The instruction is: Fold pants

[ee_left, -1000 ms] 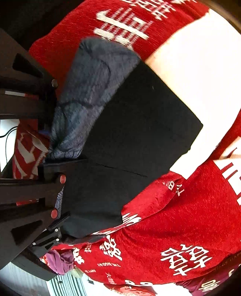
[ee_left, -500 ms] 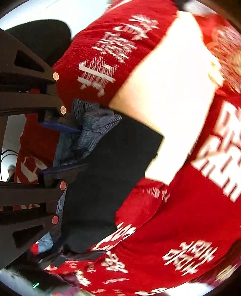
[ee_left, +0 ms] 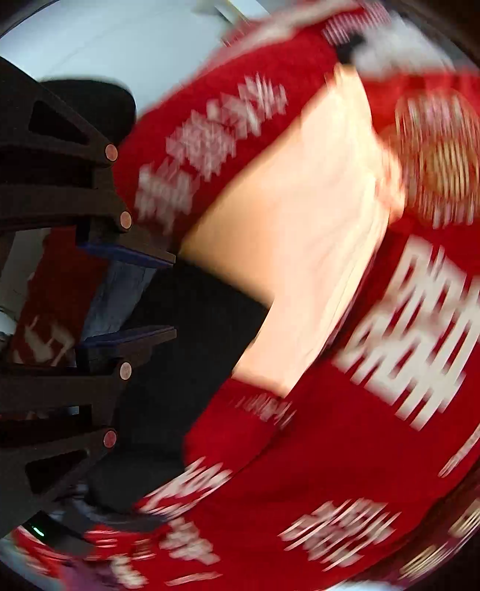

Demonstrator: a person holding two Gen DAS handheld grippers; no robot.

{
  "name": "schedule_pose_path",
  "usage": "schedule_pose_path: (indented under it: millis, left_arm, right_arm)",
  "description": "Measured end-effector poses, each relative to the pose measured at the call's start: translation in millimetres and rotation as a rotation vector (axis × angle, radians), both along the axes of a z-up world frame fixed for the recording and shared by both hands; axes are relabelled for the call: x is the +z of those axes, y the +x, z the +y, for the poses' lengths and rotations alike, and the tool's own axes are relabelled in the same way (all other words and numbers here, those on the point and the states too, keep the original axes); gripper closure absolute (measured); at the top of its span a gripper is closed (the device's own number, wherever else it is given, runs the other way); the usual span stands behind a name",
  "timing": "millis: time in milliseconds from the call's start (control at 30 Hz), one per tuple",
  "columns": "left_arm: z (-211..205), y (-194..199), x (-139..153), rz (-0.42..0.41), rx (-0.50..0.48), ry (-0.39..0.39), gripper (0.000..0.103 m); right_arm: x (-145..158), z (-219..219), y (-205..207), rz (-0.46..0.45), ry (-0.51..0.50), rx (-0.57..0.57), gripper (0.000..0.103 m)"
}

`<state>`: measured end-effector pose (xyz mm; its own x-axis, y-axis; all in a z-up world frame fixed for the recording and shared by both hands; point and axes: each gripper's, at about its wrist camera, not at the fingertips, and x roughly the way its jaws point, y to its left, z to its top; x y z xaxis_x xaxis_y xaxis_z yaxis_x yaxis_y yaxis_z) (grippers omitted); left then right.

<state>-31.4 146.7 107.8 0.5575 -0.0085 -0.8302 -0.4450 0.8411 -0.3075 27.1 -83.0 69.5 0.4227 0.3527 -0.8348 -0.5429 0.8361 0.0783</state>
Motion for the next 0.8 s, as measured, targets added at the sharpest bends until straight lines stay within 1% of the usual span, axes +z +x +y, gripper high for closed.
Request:
schedule_pose_path:
  millis: [33, 67, 100, 133, 200, 233, 267, 300, 333, 367, 400, 467, 533, 600, 700, 733, 800]
  left_arm:
    - [-17, 11, -5, 0.002, -0.070, 0.000, 0.070]
    - [-36, 23, -13, 0.004, -0.144, 0.011, 0.070]
    - [-48, 31, -18, 0.004, -0.186, 0.012, 0.070]
    - [-60, 41, -29, 0.027, -0.228, 0.021, 0.070]
    - [-75, 55, -58, 0.123, -0.256, 0.069, 0.070]
    - [-74, 59, -77, 0.176, -0.263, 0.063, 0.070]
    - [-71, 59, -88, 0.183, -0.262, 0.039, 0.070]
    - [-66, 53, -88, 0.138, -0.254, 0.012, 0.070]
    - [-64, 50, -86, 0.121, -0.257, -0.002, 0.070]
    - [-62, 47, -84, 0.124, -0.261, 0.000, 0.070]
    - [-62, 46, -83, 0.127, -0.261, 0.004, 0.070]
    - [-63, 45, -79, 0.146, -0.249, 0.009, 0.070]
    - [-70, 47, -71, 0.160, -0.244, 0.042, 0.070]
    - [-77, 52, -69, 0.148, -0.267, 0.064, 0.070]
    - [-90, 68, -72, 0.152, -0.299, 0.086, 0.070]
    - [-90, 73, -76, 0.171, -0.287, 0.096, 0.070]
    - [-89, 75, -78, 0.159, -0.276, 0.095, 0.070]
  right_arm:
    - [6, -3, 0, -0.016, 0.029, -0.006, 0.019]
    - [9, -6, 2, -0.030, 0.033, -0.012, 0.019]
    - [9, -9, 5, -0.034, 0.022, -0.025, 0.019]
    - [5, -14, 10, -0.019, 0.017, -0.044, 0.019]
    - [-3, -28, 19, 0.025, 0.019, -0.100, 0.020]
    - [-7, -43, 23, 0.054, 0.036, -0.139, 0.020]
    - [-6, -58, 23, 0.059, 0.085, -0.158, 0.020]
    - [-3, -71, 23, 0.054, 0.103, -0.186, 0.020]
    - [-1, -83, 22, 0.045, 0.075, -0.230, 0.020]
    - [-1, -96, 21, 0.033, 0.039, -0.270, 0.020]
    - [-1, -109, 20, 0.030, 0.039, -0.291, 0.020]
    - [1, -125, 18, 0.046, 0.075, -0.304, 0.020]
    - [9, -126, 20, 0.043, 0.077, -0.325, 0.019]
    - [20, -115, 29, 0.008, 0.094, -0.307, 0.019]
    - [34, -81, 53, -0.040, 0.112, -0.229, 0.019]
    - [36, -67, 64, -0.045, 0.131, -0.182, 0.019]
    - [28, -39, 88, 0.017, 0.182, -0.080, 0.019]
